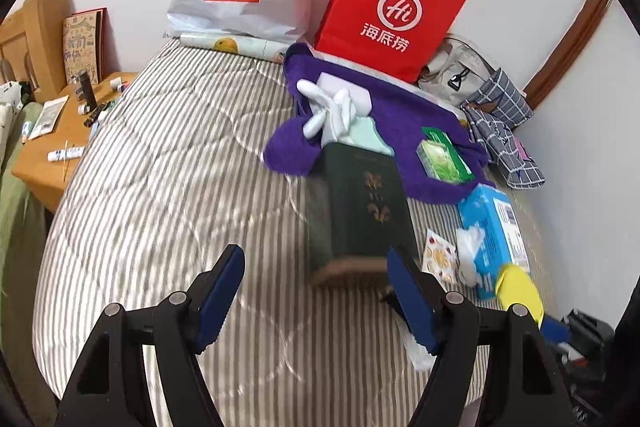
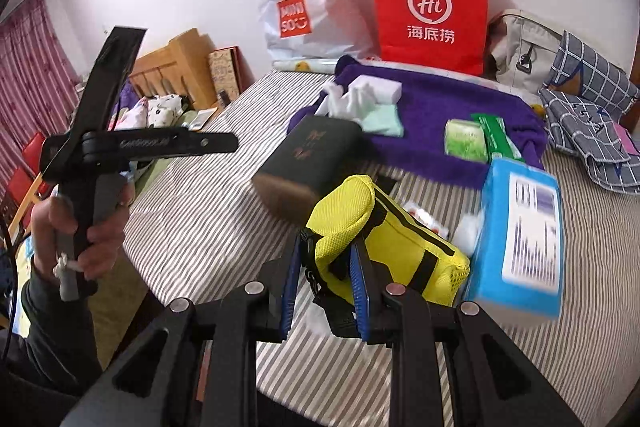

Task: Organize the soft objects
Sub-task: 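Move the left tool to the black watch strap while the right tool holds the pouch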

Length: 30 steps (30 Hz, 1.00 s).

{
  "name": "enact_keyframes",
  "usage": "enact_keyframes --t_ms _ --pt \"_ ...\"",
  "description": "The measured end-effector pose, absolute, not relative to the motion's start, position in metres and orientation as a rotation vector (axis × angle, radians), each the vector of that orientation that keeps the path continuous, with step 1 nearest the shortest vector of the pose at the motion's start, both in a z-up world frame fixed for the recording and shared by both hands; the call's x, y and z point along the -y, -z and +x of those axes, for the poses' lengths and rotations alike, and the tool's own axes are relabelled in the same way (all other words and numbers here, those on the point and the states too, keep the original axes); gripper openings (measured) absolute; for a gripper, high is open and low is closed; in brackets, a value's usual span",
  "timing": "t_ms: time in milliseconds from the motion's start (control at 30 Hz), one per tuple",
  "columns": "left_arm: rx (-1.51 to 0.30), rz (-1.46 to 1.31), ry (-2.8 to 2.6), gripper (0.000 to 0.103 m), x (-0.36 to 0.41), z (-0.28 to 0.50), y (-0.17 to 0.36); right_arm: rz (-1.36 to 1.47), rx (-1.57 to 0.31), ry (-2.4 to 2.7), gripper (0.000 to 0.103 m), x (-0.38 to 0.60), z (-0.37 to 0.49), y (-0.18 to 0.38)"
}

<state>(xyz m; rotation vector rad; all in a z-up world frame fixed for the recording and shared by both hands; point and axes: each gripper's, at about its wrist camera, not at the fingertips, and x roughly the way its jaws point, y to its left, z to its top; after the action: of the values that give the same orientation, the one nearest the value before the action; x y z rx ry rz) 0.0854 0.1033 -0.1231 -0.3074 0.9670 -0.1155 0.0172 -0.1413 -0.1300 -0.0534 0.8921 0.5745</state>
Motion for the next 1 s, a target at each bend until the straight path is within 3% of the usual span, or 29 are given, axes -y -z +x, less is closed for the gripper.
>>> enact_keyframes --t_ms 333,667,767,833,900,1000 --pt "-0.996 -0.339 0.127 0.072 -0.077 0.059 0.149 -0.137 -0.939 -0.499 0.024 0.177 -0.027 0.169" --pt "-1.04 -0.302 0.172 0.072 -0.032 0.061 0.174 -0.215 -0.951 -0.412 0.025 0.208 -0.006 0.212" --pt "-1.055 -0.316 0.176 0.072 -0.024 0.064 0.183 -0.219 -0.951 -0.402 0.03 0.209 -0.003 0.22" --pt "-1.061 -0.339 0.184 0.072 -0.019 0.067 0.188 -0.211 -0.942 -0.408 0.037 0.209 -0.004 0.22" --pt "-1.063 -0.355 0.183 0.071 -0.015 0.07 0.192 -0.197 -0.927 -0.405 0.054 0.211 -0.005 0.218" --pt "-1.061 -0.381 0.175 0.071 -0.01 0.075 0.197 -0.18 -0.907 -0.384 0.059 0.213 -0.004 0.217"
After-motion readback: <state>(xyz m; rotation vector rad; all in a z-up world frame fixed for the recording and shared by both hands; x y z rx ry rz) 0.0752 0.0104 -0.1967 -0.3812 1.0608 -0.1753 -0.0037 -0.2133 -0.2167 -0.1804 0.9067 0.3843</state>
